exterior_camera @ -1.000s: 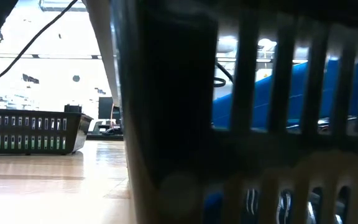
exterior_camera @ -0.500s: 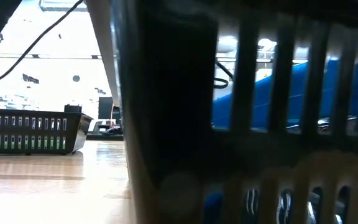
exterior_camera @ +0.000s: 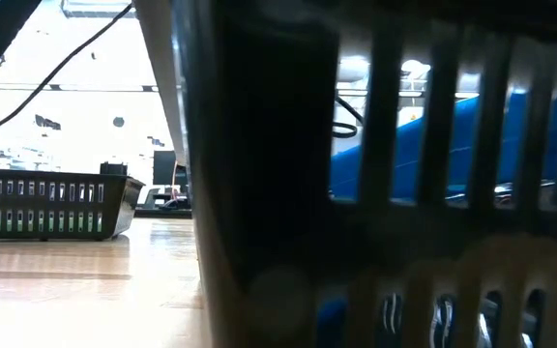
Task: Pick & Place School Supplies
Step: Put the green eraser into the left black bin
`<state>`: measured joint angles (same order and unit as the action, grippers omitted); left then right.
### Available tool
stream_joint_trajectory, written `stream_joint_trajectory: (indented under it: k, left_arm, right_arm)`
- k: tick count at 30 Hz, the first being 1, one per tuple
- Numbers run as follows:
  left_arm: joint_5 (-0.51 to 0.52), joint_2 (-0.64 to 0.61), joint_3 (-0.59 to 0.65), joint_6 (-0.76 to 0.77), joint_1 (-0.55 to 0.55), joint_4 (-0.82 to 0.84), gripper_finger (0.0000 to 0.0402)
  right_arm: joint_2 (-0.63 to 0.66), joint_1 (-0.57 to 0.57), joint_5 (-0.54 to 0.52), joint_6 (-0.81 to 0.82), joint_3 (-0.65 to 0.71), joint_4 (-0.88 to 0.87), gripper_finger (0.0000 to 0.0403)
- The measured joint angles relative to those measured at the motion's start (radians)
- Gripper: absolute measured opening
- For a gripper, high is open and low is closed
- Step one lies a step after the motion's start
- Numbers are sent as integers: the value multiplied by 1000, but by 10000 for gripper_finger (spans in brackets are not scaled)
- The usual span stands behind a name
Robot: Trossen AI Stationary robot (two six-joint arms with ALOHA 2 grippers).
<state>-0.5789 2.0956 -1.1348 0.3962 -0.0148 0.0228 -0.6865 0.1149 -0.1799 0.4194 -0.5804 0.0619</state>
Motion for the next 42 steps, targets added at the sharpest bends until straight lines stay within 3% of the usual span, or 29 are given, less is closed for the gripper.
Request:
stream_joint_trajectory:
  k: [7, 13, 19, 23, 26, 34, 42]
  left_arm:
    - [-13, -33, 2, -42, 80, -15, 2]
    - [-32, -190, 0, -142, 125, 26, 20]
    - [-27, -327, 3, -214, 120, 113, 119]
    - [68, -378, 1, -347, 84, 227, 198]
    - [131, -386, 0, -446, 47, 307, 233]
    - [221, -364, -1, -597, -49, 355, 227]
    - [234, -312, -3, -602, -63, 327, 218]
  right_arm:
    - [0, 0, 0, 0, 0, -2, 82]
    - [0, 0, 0, 0, 0, -2, 82]
    - [0, 0, 0, 0, 0, 2, 82]
    - [0, 0, 0, 0, 0, 7, 82]
    - [0, 0, 0, 0, 0, 21, 82]
    - [0, 4, -2, 24, 0, 54, 82]
    - [-1, 12, -4, 52, 0, 56, 82]
